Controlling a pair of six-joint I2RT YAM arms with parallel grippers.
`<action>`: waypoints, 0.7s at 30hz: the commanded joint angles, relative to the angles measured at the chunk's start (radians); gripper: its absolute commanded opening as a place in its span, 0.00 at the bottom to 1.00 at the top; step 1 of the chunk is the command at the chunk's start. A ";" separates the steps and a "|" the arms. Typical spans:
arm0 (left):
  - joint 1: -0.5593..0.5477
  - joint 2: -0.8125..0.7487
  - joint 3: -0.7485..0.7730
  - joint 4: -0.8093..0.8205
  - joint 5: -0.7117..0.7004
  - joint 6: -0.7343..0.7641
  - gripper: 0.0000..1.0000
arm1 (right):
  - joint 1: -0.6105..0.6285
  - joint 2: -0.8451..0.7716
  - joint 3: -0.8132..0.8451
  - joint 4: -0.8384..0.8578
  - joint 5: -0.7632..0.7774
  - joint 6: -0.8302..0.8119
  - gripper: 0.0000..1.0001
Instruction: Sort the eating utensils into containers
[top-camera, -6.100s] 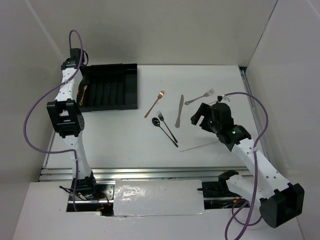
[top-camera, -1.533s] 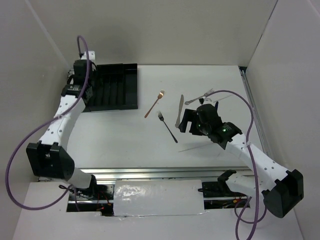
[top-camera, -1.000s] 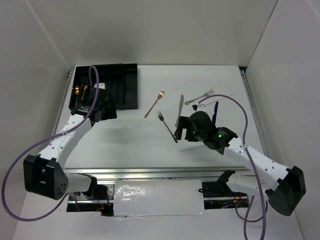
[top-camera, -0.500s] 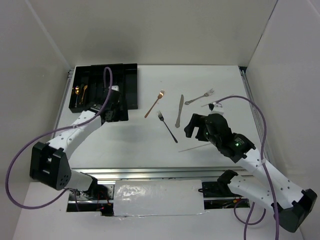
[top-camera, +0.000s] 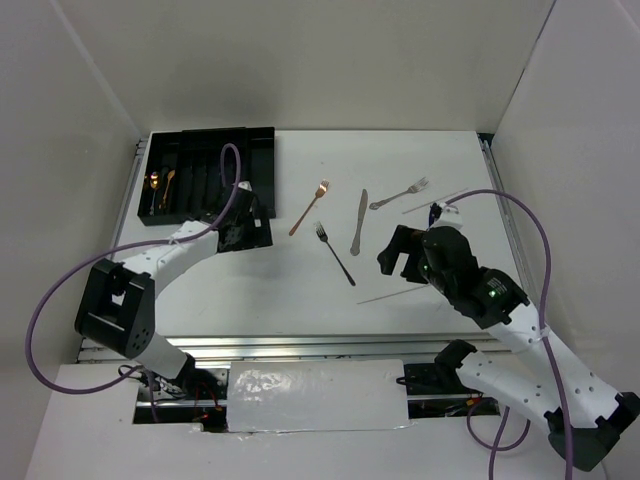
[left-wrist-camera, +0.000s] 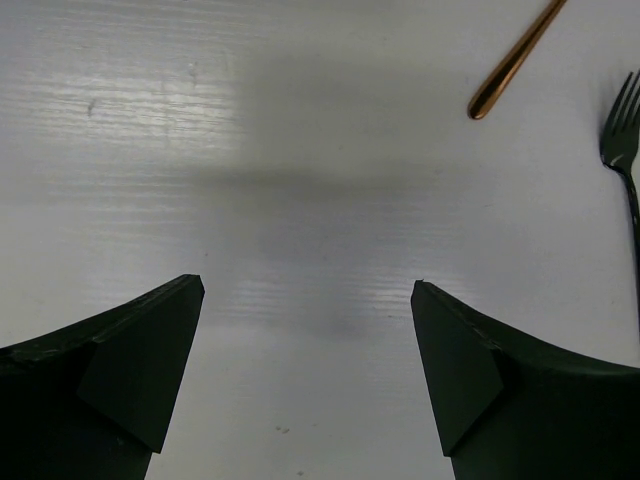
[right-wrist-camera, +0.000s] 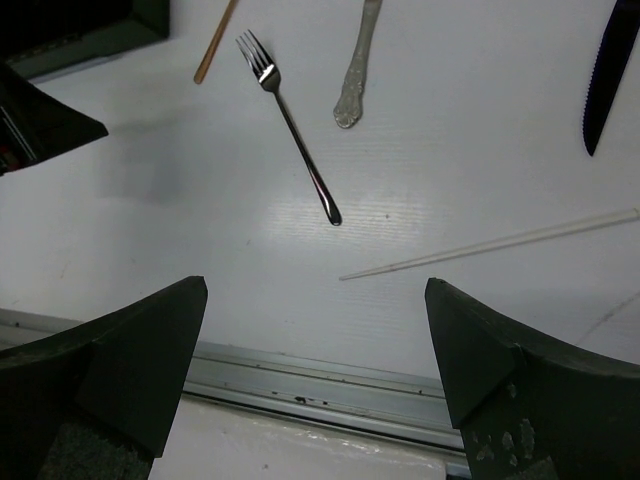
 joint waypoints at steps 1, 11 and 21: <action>0.000 -0.023 -0.011 0.071 0.098 -0.068 0.99 | -0.005 0.013 -0.005 0.009 0.007 -0.009 0.98; -0.325 0.222 0.304 0.015 -0.077 -0.369 0.99 | -0.016 0.007 0.102 -0.049 0.007 -0.021 0.99; -0.382 0.546 0.690 -0.178 -0.203 -0.556 0.82 | -0.013 -0.034 0.084 -0.069 0.050 -0.009 0.99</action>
